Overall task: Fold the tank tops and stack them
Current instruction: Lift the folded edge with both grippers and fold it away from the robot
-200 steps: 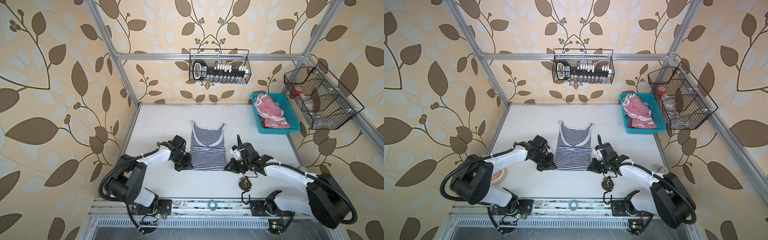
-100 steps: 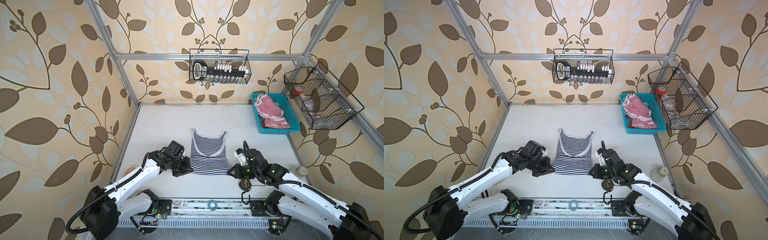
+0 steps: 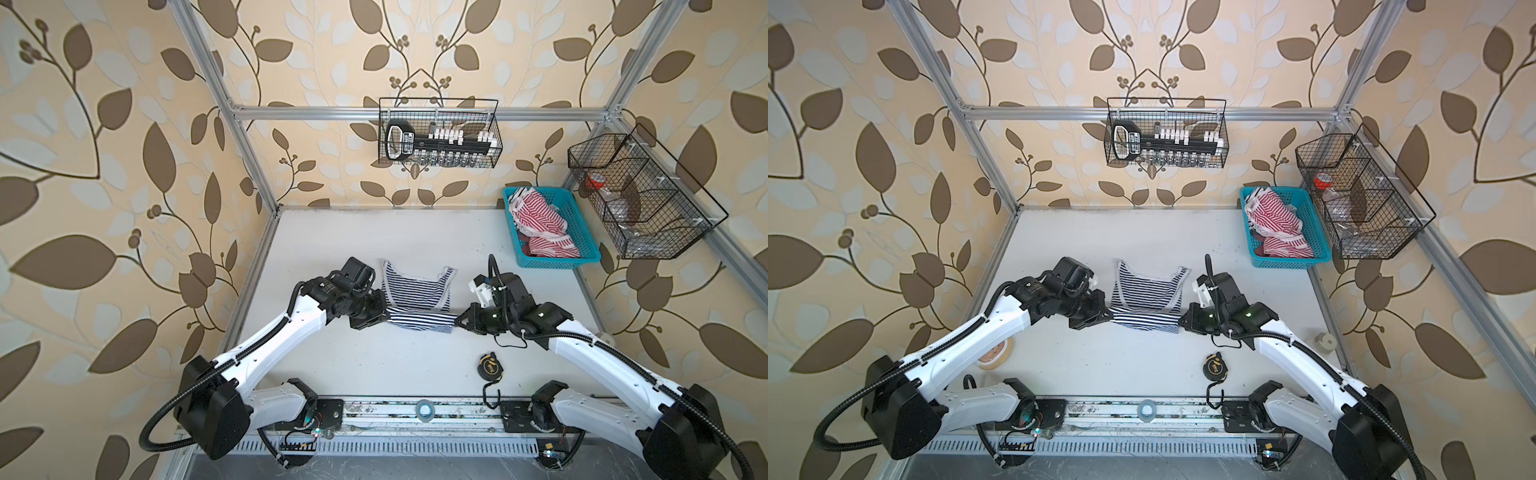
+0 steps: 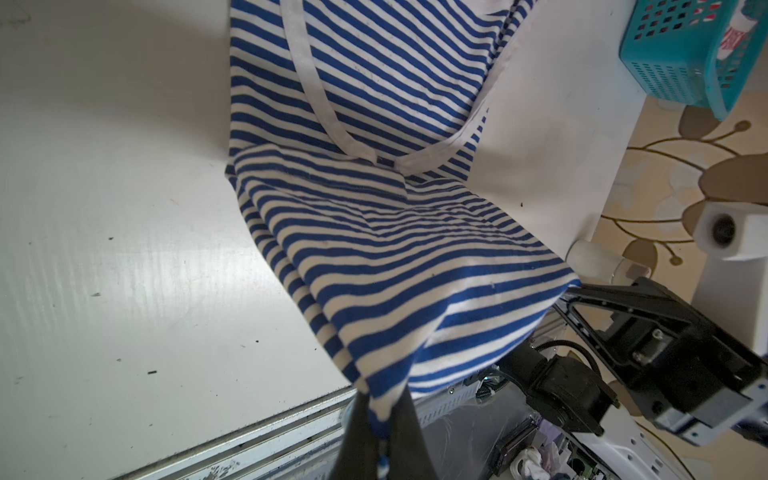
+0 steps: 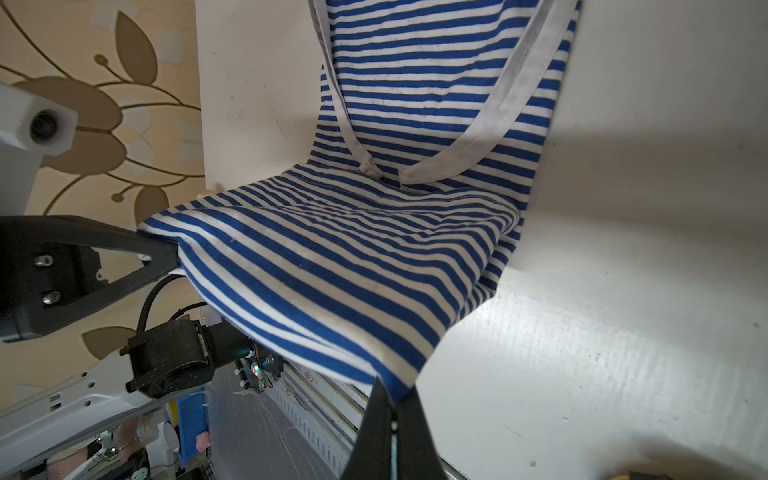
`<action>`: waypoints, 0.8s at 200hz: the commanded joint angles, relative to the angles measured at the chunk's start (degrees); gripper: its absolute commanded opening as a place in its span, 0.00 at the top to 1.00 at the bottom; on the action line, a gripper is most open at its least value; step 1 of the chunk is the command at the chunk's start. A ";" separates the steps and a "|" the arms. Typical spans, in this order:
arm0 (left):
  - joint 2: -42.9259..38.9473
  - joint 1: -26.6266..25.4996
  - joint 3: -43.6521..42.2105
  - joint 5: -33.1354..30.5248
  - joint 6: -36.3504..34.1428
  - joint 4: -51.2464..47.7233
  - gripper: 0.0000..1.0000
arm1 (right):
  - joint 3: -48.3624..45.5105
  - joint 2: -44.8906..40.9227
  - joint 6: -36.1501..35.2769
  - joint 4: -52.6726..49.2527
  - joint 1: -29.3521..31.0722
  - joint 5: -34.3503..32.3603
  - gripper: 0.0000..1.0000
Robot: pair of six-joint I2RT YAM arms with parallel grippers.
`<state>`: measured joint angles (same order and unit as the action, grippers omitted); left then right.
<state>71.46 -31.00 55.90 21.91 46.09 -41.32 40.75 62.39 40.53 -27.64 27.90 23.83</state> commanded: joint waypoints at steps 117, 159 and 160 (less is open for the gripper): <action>19.69 10.33 13.96 8.20 -7.33 4.06 1.00 | 14.47 21.73 -9.88 -0.87 -10.75 11.42 1.00; 25.77 11.87 18.20 9.83 -8.62 3.96 1.00 | 16.55 27.03 -10.89 -0.76 -12.43 12.96 1.00; 25.98 11.90 18.29 9.87 -8.63 3.97 1.00 | 16.60 27.14 -10.86 -0.71 -12.43 12.98 1.00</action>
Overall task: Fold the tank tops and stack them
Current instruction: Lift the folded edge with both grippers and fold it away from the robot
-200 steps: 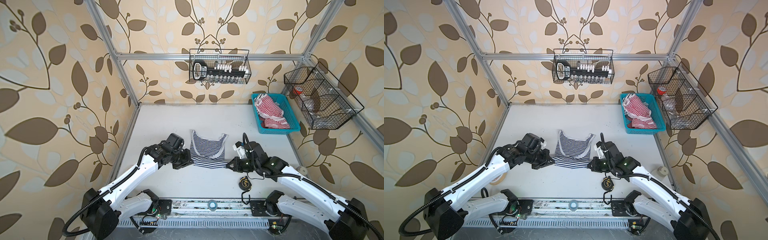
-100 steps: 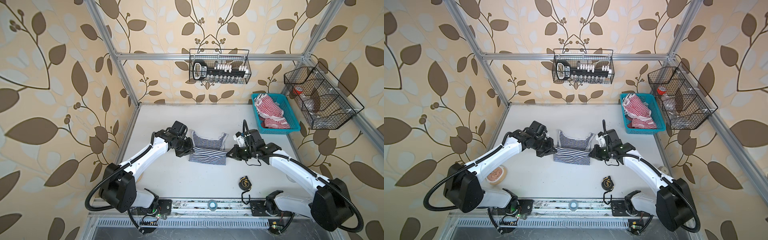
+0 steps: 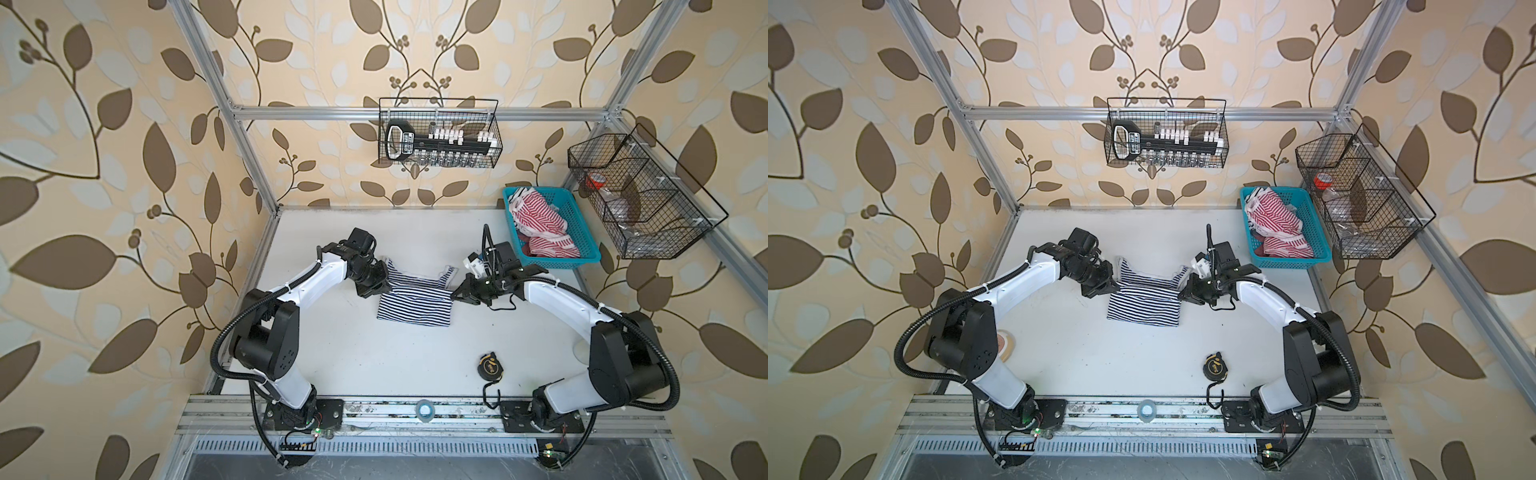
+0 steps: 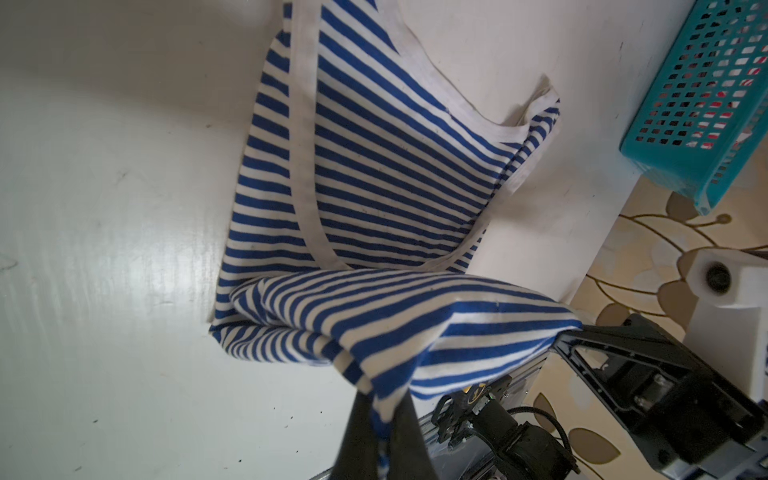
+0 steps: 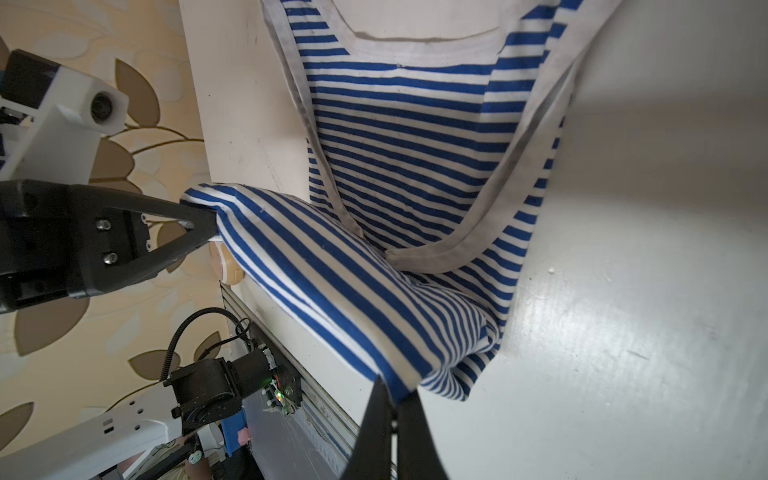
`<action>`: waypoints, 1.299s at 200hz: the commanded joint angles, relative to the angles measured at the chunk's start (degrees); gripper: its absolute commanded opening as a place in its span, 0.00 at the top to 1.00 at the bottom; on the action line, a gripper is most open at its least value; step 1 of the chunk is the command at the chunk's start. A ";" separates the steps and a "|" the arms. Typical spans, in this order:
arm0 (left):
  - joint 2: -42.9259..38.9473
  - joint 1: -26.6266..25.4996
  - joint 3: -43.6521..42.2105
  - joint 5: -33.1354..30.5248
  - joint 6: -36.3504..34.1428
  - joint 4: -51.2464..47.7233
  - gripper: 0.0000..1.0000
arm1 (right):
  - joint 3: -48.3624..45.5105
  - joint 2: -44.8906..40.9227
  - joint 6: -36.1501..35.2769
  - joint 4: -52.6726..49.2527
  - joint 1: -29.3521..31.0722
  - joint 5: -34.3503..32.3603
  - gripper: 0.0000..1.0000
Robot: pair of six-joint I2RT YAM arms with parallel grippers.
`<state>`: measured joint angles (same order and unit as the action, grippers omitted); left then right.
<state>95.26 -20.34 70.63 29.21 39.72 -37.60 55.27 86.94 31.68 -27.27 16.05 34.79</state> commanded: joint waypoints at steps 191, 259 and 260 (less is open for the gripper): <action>19.01 4.95 14.60 6.12 -2.82 2.84 0.94 | 12.90 20.27 -0.86 3.98 -5.11 6.13 0.92; 22.77 6.29 19.81 5.27 -1.58 4.25 0.55 | 13.77 23.32 3.21 10.32 -7.41 7.08 0.78; 22.86 6.33 19.94 5.21 -1.54 4.23 0.54 | 13.75 23.34 3.34 10.49 -7.47 7.15 0.78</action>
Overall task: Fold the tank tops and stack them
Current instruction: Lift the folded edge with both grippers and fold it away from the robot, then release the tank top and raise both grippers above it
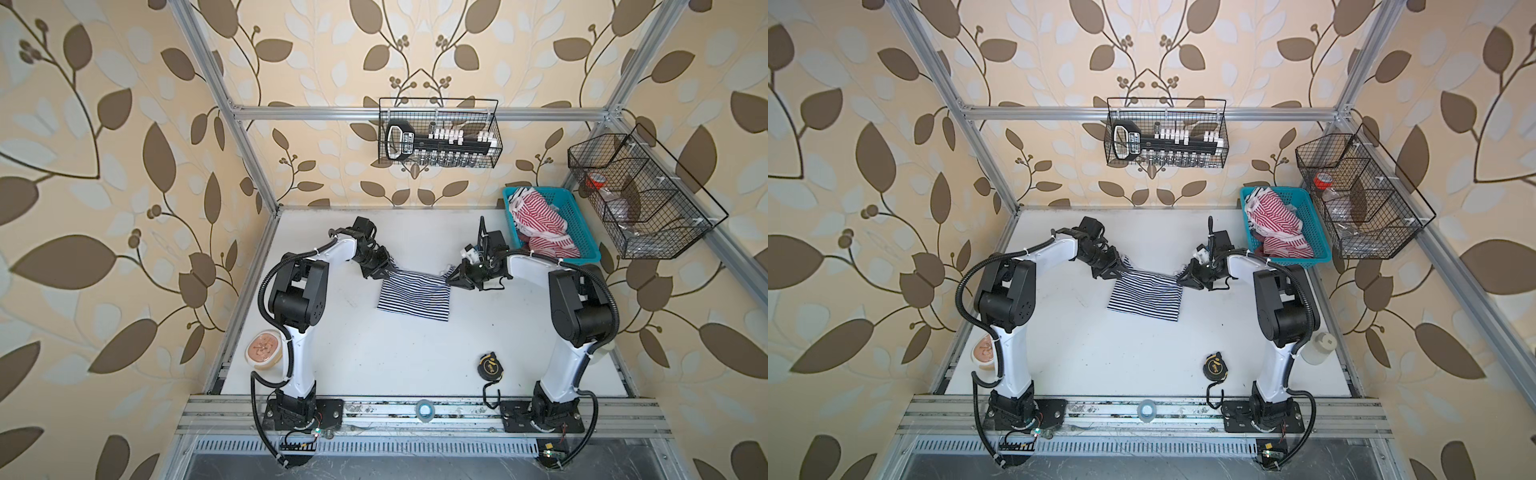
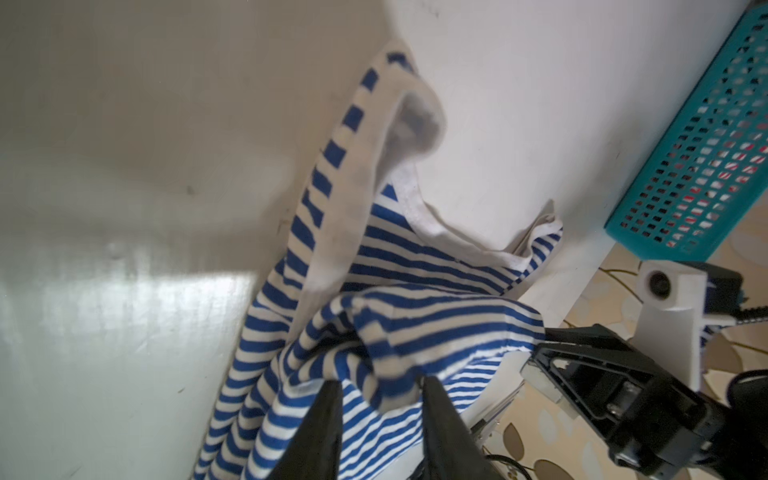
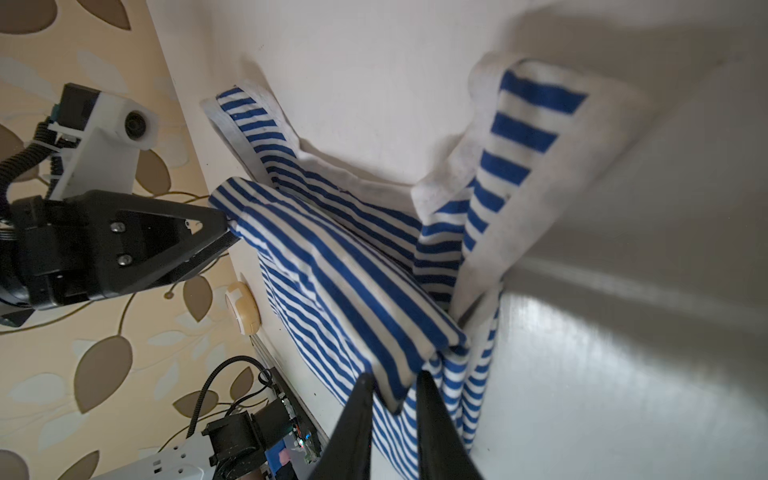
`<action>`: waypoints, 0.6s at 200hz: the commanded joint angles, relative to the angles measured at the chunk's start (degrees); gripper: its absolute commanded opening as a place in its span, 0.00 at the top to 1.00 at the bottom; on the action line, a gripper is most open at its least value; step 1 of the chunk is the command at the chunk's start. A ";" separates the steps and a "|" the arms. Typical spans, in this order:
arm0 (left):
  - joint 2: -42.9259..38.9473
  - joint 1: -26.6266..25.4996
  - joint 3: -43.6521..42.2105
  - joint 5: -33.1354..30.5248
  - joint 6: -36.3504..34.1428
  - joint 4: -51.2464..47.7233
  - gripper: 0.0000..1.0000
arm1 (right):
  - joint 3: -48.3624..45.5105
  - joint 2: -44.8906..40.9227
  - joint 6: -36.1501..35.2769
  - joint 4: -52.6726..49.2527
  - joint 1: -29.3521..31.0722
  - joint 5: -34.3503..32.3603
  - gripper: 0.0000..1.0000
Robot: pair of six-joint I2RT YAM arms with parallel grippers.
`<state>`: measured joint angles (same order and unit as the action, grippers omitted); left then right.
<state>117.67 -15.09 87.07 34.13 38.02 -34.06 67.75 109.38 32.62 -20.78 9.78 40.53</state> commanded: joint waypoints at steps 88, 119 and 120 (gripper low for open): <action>-6.04 2.77 10.20 -5.22 -1.76 -3.74 0.51 | 2.40 -11.36 0.35 0.15 0.21 -5.90 0.63; -9.43 0.20 3.54 -3.69 -2.93 -3.31 0.86 | 1.00 -11.99 -1.09 -0.89 5.75 -6.22 0.88; -9.45 0.09 3.37 -3.62 -2.99 -3.30 0.86 | 0.99 -11.91 -1.12 -0.87 5.94 -6.20 0.89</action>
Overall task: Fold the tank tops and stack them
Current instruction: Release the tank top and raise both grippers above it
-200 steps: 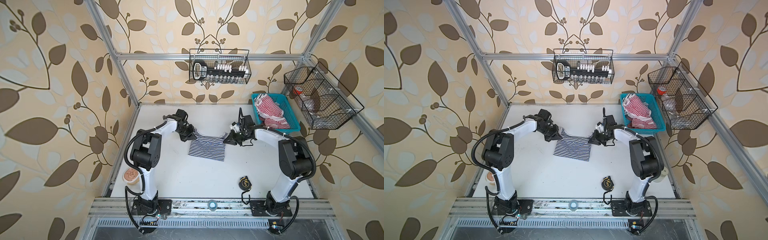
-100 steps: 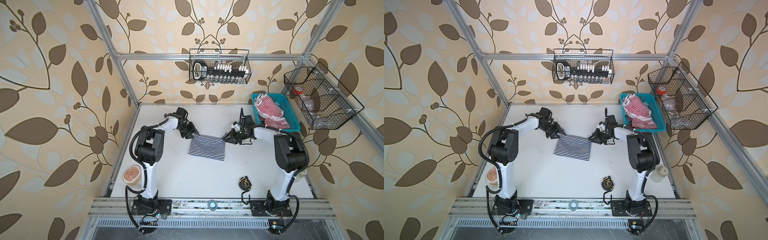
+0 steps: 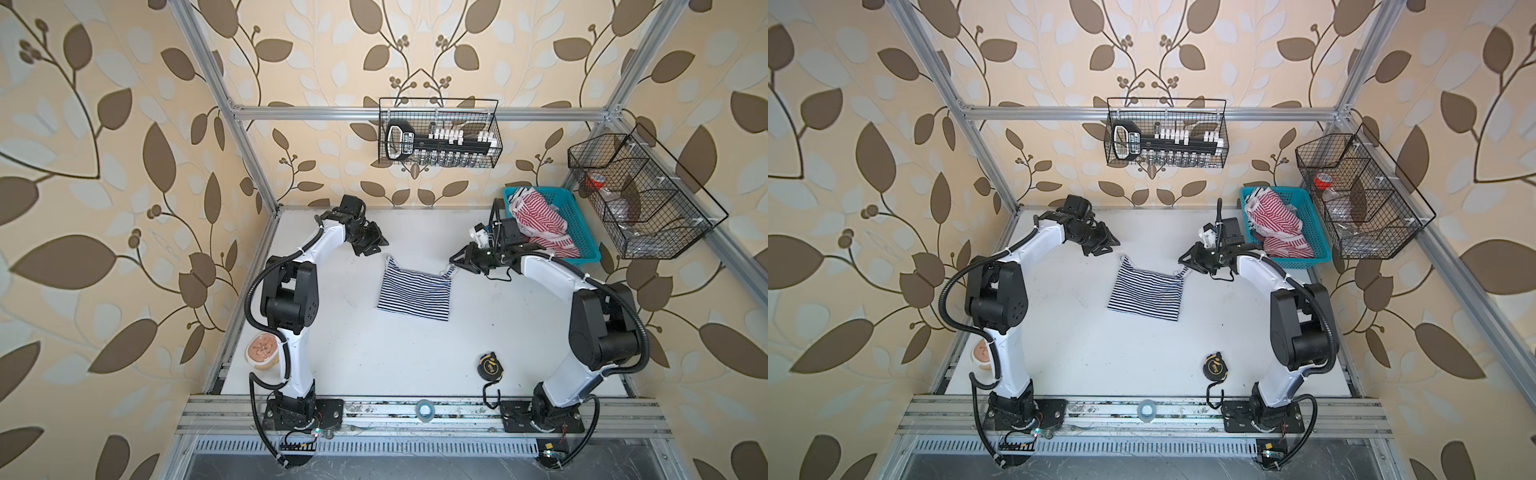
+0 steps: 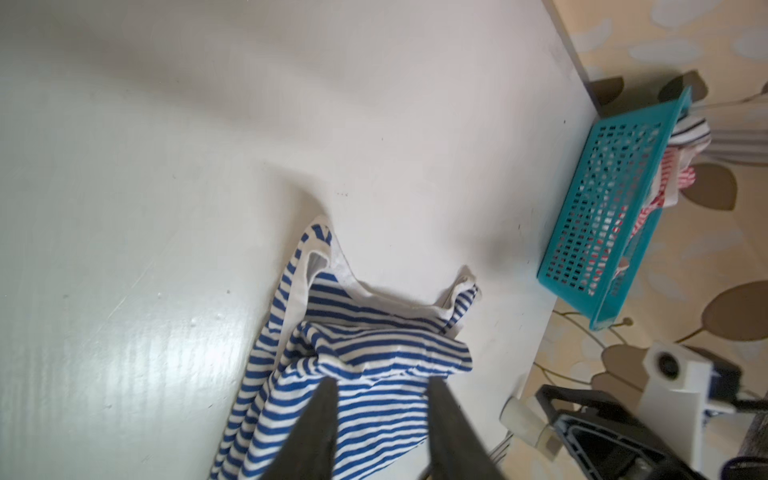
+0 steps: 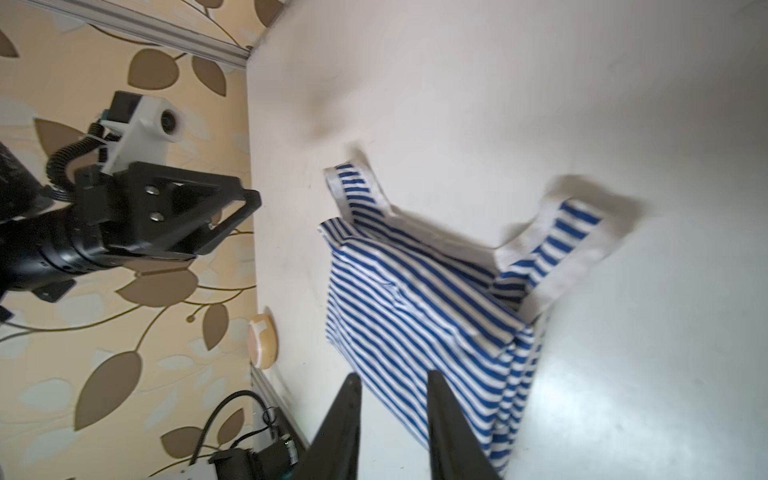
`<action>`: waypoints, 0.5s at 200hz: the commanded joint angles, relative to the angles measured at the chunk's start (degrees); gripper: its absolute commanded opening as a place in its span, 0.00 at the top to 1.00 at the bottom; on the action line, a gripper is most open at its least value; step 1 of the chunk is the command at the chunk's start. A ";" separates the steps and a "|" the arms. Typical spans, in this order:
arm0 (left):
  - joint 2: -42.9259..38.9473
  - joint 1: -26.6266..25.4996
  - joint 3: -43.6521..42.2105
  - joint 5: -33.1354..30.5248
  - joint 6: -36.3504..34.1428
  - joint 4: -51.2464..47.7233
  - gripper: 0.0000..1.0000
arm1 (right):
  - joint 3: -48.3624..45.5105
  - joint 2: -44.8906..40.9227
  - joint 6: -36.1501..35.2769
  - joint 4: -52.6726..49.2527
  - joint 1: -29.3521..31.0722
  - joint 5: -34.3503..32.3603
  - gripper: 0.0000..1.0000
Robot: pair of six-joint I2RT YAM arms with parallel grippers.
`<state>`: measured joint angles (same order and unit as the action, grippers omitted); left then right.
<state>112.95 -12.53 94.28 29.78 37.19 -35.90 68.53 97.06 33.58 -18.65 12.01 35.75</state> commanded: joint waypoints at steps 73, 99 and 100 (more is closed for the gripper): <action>2.08 -7.33 -4.80 4.67 -4.42 -0.24 1.00 | 0.09 10.01 -1.04 2.04 6.81 2.20 1.00; 5.00 -7.34 -2.32 5.70 -5.41 -0.91 1.00 | 1.03 12.89 -0.99 2.49 5.86 3.38 1.00; 5.13 -7.33 -2.25 5.71 -5.44 -0.92 1.00 | 1.05 12.98 -1.03 2.53 5.80 3.37 1.00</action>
<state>116.18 -20.53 88.51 33.15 34.28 -36.16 68.55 107.59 32.77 -17.32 18.65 37.17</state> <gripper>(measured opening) 0.044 0.047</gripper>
